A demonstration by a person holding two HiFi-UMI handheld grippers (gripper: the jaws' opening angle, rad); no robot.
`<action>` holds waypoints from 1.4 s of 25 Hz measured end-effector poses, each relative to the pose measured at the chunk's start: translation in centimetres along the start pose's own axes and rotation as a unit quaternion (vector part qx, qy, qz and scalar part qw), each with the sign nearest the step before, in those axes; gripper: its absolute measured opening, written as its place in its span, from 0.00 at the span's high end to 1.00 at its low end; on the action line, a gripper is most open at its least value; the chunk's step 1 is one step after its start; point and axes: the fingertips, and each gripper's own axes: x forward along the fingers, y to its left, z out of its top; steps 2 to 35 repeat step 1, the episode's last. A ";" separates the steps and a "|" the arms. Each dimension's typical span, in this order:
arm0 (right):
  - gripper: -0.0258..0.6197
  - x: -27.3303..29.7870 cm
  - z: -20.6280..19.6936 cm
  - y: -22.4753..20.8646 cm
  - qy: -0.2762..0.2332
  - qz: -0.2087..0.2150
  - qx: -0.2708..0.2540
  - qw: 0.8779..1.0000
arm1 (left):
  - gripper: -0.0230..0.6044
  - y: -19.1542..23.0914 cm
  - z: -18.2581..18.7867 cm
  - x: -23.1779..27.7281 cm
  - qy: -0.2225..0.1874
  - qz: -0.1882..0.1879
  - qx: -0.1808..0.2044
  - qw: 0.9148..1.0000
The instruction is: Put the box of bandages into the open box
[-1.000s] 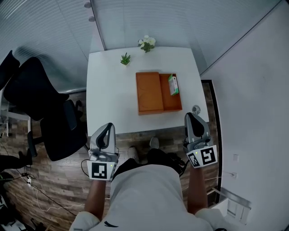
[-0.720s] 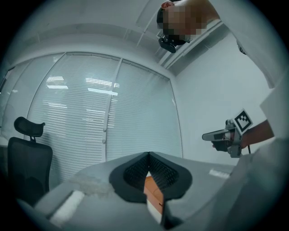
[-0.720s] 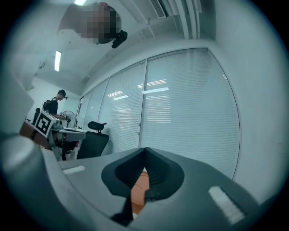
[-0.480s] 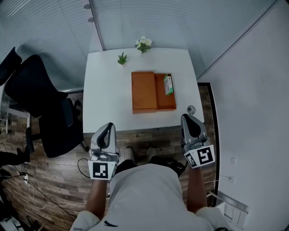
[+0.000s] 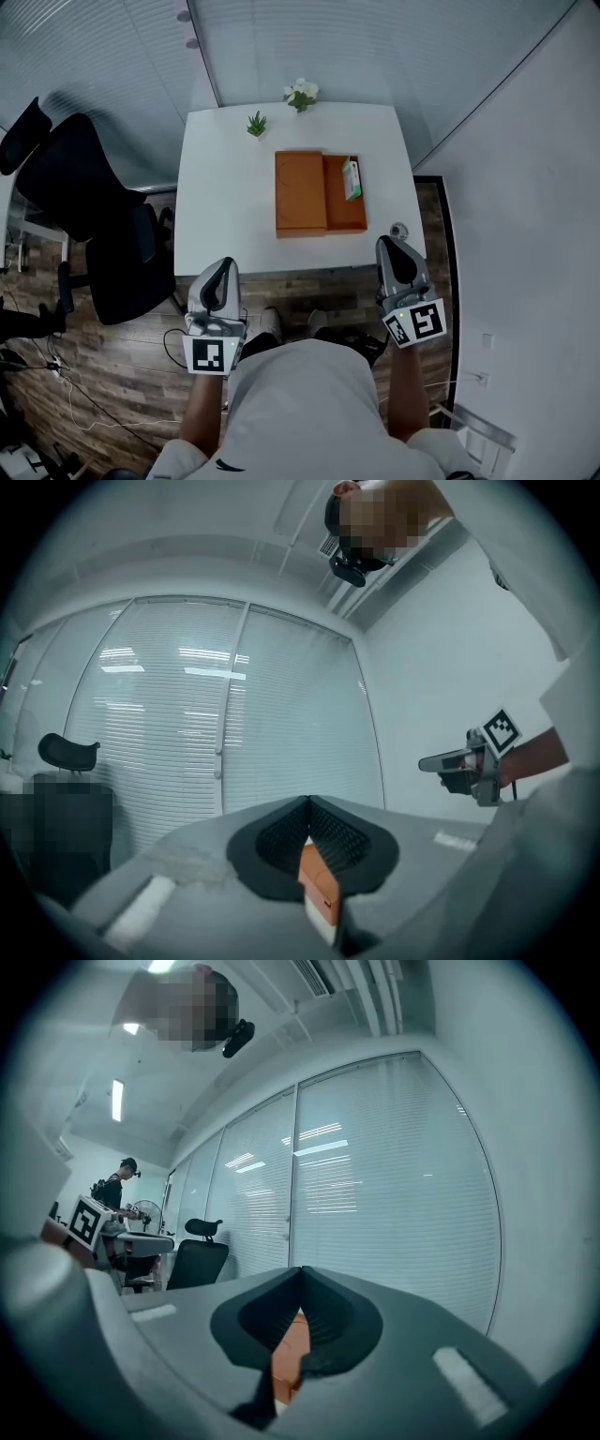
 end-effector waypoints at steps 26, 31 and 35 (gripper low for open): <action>0.96 0.0 -0.1 0.0 0.000 -0.001 0.001 1.000 | 0.96 0.0 0.0 0.0 0.001 0.001 0.001 1.000; 0.96 0.0 -0.1 0.0 0.000 -0.001 0.001 1.000 | 0.96 0.0 0.0 0.0 0.001 0.001 0.001 1.000; 0.96 0.0 -0.1 0.0 0.000 -0.001 0.001 1.000 | 0.96 0.0 0.0 0.0 0.001 0.001 0.001 1.000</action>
